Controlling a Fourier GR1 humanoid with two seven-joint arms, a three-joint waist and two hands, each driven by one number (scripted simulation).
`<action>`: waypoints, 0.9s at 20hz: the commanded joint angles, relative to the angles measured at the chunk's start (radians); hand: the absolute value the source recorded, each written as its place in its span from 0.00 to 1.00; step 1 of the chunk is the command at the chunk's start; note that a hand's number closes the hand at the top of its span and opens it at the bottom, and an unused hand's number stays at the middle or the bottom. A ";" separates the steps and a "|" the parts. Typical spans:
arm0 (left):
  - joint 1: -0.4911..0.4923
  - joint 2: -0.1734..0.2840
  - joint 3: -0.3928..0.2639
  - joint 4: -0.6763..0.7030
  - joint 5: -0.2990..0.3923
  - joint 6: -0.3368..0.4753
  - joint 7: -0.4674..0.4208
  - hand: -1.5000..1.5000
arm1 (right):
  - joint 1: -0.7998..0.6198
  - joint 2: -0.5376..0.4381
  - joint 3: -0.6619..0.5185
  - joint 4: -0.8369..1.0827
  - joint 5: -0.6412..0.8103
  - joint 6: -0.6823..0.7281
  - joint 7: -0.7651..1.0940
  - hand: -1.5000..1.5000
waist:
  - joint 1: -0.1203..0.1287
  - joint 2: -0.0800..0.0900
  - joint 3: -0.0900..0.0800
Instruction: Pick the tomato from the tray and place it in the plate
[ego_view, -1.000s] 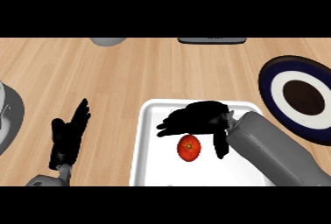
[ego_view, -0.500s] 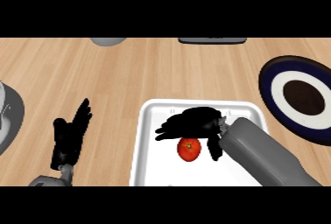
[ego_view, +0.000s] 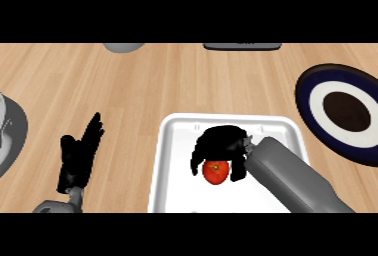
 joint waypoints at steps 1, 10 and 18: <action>0.020 0.019 0.014 -0.064 -0.013 -0.014 0.051 0.50 | -0.041 0.012 -0.039 0.081 0.037 -0.033 -0.133 1.00 | 0.005 0.002 0.001; -0.025 -0.017 0.055 0.026 -0.026 -0.043 0.004 0.50 | -0.032 0.077 -0.178 0.051 0.050 -0.142 -0.075 1.00 | 0.000 0.003 0.001; 0.039 -0.017 0.059 -0.048 -0.026 0.003 0.027 0.50 | 0.134 -0.082 -0.547 0.039 0.106 -0.508 0.499 1.00 | -0.074 -0.015 0.003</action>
